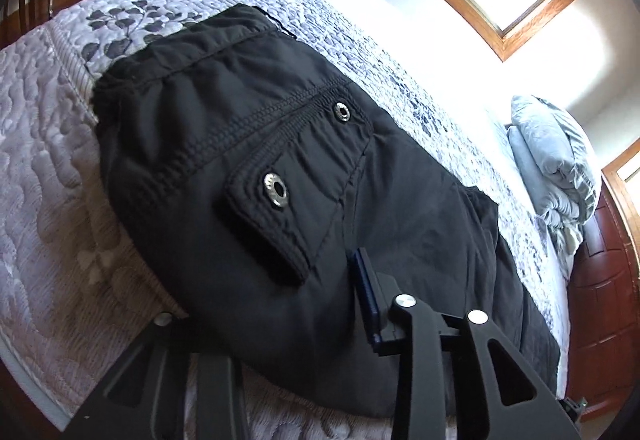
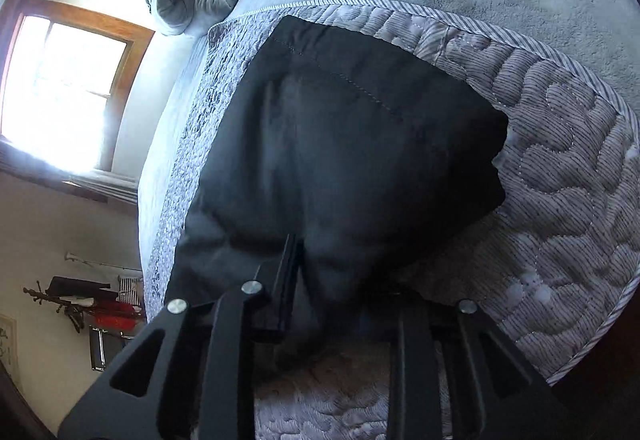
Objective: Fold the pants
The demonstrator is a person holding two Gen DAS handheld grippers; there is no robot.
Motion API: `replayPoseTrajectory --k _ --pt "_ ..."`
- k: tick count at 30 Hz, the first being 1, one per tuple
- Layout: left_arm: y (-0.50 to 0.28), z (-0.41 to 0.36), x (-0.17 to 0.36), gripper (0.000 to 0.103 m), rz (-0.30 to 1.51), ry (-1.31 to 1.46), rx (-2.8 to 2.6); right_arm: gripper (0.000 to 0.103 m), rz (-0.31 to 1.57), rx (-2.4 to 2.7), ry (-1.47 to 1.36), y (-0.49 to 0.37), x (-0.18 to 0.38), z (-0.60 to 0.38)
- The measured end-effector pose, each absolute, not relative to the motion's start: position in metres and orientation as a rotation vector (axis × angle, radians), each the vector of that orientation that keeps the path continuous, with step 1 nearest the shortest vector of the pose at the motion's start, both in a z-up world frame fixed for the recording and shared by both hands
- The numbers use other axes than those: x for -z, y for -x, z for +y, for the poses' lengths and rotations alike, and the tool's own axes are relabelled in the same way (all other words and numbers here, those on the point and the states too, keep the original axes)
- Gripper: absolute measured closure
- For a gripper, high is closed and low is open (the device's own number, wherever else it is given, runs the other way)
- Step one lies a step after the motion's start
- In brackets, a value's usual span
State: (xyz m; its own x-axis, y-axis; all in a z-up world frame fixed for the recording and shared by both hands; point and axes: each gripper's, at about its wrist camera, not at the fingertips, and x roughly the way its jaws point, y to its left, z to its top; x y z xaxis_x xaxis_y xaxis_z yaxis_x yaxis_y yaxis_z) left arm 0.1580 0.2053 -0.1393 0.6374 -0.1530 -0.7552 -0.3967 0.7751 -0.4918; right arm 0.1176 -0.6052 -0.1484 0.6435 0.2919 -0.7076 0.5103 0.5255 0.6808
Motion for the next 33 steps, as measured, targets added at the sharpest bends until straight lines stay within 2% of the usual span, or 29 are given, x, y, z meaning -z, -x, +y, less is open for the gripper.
replayPoseTrajectory --k 2,3,6,7,8,9,10,13,16,22,26,33 --pt "-0.152 0.207 0.137 0.064 0.882 0.677 -0.138 0.061 0.906 0.164 -1.057 -0.115 0.151 -0.605" --pt "-0.147 0.206 0.134 0.061 0.880 0.664 -0.141 0.062 0.902 0.169 -1.069 -0.112 0.150 -0.605" --pt "-0.133 0.206 0.126 0.034 0.858 0.655 -0.153 0.059 0.872 0.172 -1.159 -0.110 0.156 -0.610" --pt "-0.129 0.205 0.123 0.030 0.849 0.655 -0.163 0.061 0.863 0.176 -1.183 -0.110 0.159 -0.612" --pt "-0.125 0.205 0.119 0.020 0.841 0.653 -0.176 0.064 0.854 0.177 -1.200 -0.110 0.160 -0.614" --pt "-0.120 0.206 0.116 0.012 0.829 0.646 -0.192 0.078 0.848 0.172 -1.214 -0.111 0.160 -0.614" --pt "-0.114 0.207 0.110 0.011 0.809 0.637 -0.202 0.088 0.841 0.153 -1.231 -0.113 0.160 -0.615" --pt "-0.111 0.204 0.101 0.007 0.801 0.622 -0.189 0.095 0.829 0.173 -1.182 -0.118 0.145 -0.610" --pt "-0.106 0.205 0.096 0.004 0.796 0.638 -0.181 0.096 0.799 0.200 -1.042 -0.124 0.112 -0.591" --pt "-0.101 0.206 0.096 0.004 0.841 0.642 -0.194 0.096 0.712 0.137 -0.756 -0.144 0.027 -0.520" --pt "-0.093 0.210 0.098 0.004 0.842 0.671 -0.198 0.093 0.698 0.057 -0.620 -0.165 -0.010 -0.461" --pt "-0.080 0.216 0.099 0.004 0.839 0.683 -0.203 0.093 0.729 -0.089 -0.399 -0.185 -0.030 -0.360"
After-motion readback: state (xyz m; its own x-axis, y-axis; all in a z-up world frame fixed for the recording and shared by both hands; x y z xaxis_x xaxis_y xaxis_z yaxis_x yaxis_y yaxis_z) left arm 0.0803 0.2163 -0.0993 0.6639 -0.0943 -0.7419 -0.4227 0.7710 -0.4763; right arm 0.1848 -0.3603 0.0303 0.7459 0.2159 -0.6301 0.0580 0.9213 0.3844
